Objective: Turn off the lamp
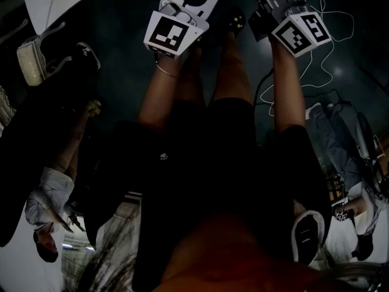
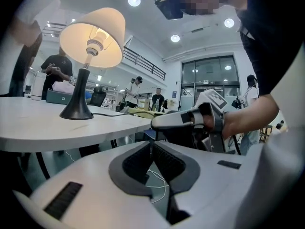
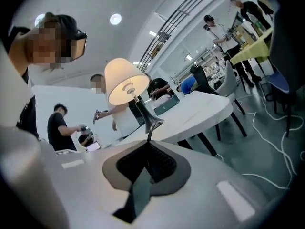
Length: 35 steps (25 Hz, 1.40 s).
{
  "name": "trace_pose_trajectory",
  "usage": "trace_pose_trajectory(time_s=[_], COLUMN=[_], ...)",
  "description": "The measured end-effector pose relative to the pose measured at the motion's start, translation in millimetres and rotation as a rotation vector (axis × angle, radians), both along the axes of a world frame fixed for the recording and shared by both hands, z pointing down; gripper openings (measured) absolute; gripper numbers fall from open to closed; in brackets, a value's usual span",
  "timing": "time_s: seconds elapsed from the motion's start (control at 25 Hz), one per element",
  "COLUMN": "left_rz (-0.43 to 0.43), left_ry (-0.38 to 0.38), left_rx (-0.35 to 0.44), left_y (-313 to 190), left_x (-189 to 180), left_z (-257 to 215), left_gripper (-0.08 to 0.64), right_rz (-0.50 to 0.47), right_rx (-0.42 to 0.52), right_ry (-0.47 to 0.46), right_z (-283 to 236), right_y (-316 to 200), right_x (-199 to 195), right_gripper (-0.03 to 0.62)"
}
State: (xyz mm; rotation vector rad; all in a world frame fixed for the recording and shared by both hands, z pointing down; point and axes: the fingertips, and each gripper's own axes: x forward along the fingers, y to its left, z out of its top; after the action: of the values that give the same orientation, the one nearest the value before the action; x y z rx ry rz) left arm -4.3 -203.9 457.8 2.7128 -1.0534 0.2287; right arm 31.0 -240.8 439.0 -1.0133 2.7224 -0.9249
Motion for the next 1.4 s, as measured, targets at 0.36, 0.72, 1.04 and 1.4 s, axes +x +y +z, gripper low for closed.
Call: trace_pose_trajectory(time_s=[0.36,0.72,1.04,1.4], left_rz=[0.045,0.093,0.071,0.068], left_ry=[-0.007,0.001,-0.006,0.064], left_rx=[-0.023,-0.032,-0.008,0.012], left_y=[-15.2,-17.8,-16.2,-22.4], left_x=[46.3,65.6,57.4,56.6], left_z=[23.1,30.8,22.5,-14.0], left_gripper=[0.072,0.072,0.025,0.023], right_rz=[-0.011,-0.048,-0.014,0.190], right_rx=[-0.057,-0.114,0.018,0.096], right_ry=[-0.130,-0.255,-0.087,0.047], right_z=[-6.6,-12.4,-17.0,-15.0], right_y=[-8.6,-4.2,-1.8,4.6], right_x=[32.2,26.1,24.7,66.8], right_gripper=[0.011,0.011,0.019,0.044])
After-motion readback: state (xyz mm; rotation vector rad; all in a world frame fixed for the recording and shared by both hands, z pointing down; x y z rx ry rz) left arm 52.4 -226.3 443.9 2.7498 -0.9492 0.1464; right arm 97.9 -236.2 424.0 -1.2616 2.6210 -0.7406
